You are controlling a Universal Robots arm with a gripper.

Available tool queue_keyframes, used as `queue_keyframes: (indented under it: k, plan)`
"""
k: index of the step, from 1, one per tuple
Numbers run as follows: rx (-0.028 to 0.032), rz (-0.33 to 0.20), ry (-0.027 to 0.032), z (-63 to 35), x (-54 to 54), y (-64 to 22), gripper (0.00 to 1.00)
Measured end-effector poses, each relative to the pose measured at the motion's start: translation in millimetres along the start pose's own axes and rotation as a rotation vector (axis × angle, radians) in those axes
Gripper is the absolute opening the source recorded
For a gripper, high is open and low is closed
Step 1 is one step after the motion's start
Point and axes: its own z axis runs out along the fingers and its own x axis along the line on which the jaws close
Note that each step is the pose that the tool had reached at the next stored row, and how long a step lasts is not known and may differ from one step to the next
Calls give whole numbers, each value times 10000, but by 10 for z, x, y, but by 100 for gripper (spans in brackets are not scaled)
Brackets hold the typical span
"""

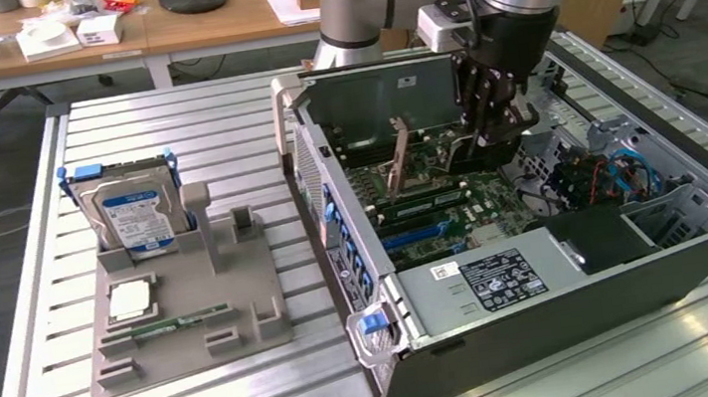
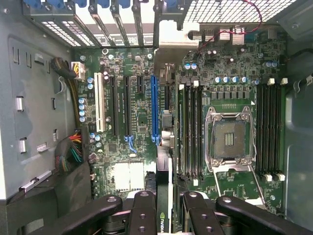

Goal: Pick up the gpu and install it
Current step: 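Insert the gpu into the slot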

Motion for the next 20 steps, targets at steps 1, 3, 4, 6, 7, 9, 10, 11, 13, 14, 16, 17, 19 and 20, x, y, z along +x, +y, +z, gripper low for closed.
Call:
queue_keyframes:
  k: [1,3,4,6,7,9,10,11,13,14,16,17,19,20]
  plan:
    - [0,1,0,0,0,0,26]
    - [0,0,0,0,0,0,26]
    - [0,1,0,0,0,0,26]
    - [1,3,0,0,0,6,26]
    - [1,2,-1,1,1,14,26]
    - [1,1,0,0,2,40,26]
    - [1,1,0,1,2,46,26]
    - [1,0,0,1,2,47,26]
    - [1,-1,0,1,2,47,26]
    - [1,0,0,1,2,47,26]
    - [1,0,0,1,2,47,26]
    - [1,0,0,1,2,48,26]
    - [2,2,-1,1,2,60,26]
    - [1,1,-1,1,3,65,26]
